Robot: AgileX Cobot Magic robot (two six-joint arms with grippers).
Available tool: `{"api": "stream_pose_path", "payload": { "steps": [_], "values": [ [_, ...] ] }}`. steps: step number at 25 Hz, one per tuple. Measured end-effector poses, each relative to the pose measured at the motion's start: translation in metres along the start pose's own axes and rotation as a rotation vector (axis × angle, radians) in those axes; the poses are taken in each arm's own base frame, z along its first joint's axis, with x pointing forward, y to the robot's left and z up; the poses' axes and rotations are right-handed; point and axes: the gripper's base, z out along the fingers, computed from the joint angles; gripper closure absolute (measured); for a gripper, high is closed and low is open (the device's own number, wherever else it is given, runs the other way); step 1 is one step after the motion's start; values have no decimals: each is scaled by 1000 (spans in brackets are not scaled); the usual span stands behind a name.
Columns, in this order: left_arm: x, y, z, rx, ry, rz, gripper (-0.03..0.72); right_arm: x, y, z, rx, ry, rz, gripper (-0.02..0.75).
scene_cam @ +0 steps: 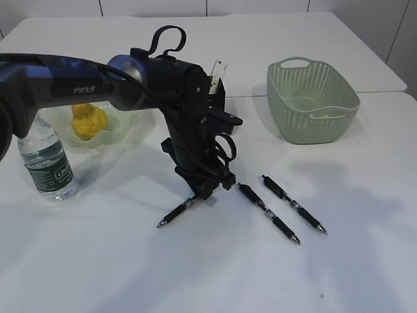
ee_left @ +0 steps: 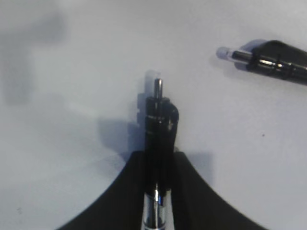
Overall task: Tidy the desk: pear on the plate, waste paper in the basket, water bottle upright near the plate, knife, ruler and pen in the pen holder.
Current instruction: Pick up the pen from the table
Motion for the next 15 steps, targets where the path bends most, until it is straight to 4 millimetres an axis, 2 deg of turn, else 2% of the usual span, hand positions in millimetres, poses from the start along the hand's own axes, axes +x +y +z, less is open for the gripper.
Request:
{"api": "stream_pose_path", "payload": {
  "steps": [15],
  "values": [
    [-1,0,0,0,-6,0,599,0,0,0,0,0,0,424]
  ]
}}
